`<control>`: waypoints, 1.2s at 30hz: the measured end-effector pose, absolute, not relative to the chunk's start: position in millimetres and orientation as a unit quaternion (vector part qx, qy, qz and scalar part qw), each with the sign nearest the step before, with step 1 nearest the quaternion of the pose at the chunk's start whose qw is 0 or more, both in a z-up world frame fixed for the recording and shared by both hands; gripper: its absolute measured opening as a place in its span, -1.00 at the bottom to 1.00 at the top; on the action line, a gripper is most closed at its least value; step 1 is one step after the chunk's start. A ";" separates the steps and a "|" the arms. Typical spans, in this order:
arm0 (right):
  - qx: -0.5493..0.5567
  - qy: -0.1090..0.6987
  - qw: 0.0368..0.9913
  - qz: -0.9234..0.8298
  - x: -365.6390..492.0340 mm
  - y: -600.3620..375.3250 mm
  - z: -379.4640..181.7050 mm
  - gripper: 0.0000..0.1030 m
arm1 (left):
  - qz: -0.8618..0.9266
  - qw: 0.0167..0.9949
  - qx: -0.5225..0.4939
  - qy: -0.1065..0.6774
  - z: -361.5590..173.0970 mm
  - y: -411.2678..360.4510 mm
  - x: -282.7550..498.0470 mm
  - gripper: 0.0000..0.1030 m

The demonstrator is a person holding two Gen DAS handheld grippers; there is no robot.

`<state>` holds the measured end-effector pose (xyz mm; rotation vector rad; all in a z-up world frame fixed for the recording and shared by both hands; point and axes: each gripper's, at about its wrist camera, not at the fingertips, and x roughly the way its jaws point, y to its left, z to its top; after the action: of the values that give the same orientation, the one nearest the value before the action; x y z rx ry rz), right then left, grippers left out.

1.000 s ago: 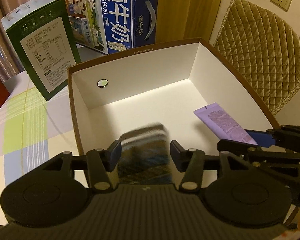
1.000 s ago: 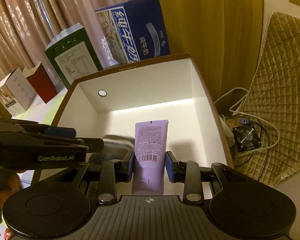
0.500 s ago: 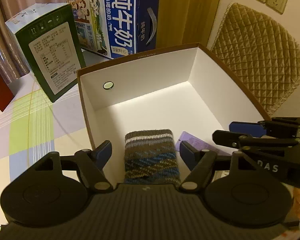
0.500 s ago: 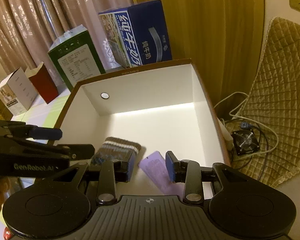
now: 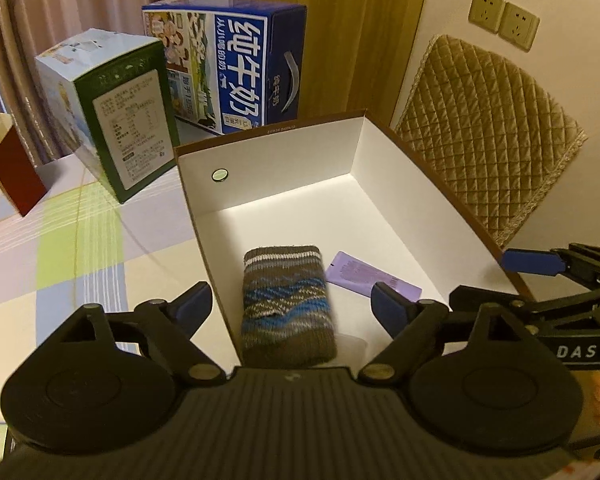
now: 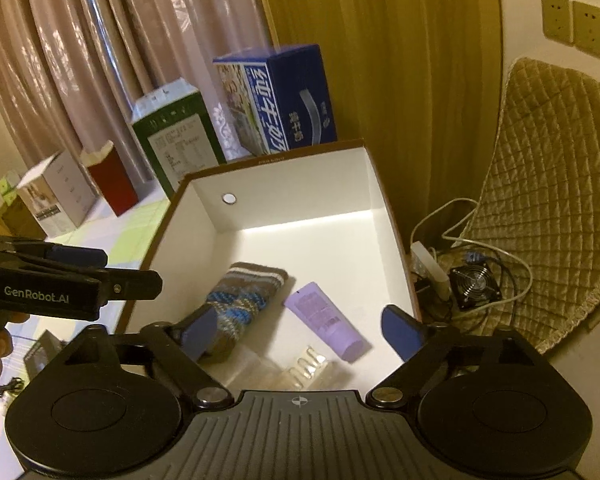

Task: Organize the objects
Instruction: 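Withdraw both tools from the box toward the remaining table items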

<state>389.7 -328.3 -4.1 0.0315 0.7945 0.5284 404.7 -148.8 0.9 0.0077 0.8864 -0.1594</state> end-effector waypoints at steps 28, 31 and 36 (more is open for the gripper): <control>0.018 0.371 0.893 0.255 285.1 -320.8 18.6 0.96 | -0.064 0.908 -0.025 0.413 25.9 -108.9 266.0 0.71; 0.019 0.378 0.888 0.261 273.0 -313.2 15.2 0.96 | -0.059 0.908 -0.028 0.414 25.6 -98.1 249.9 0.71; 0.011 0.393 0.877 0.275 253.3 -294.0 8.1 0.96 | -0.045 0.907 -0.040 0.418 24.2 -76.5 225.2 0.71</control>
<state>253.3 -294.0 8.1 0.0221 0.8207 0.5732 225.2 -76.5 24.2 -0.0827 0.8622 -0.0932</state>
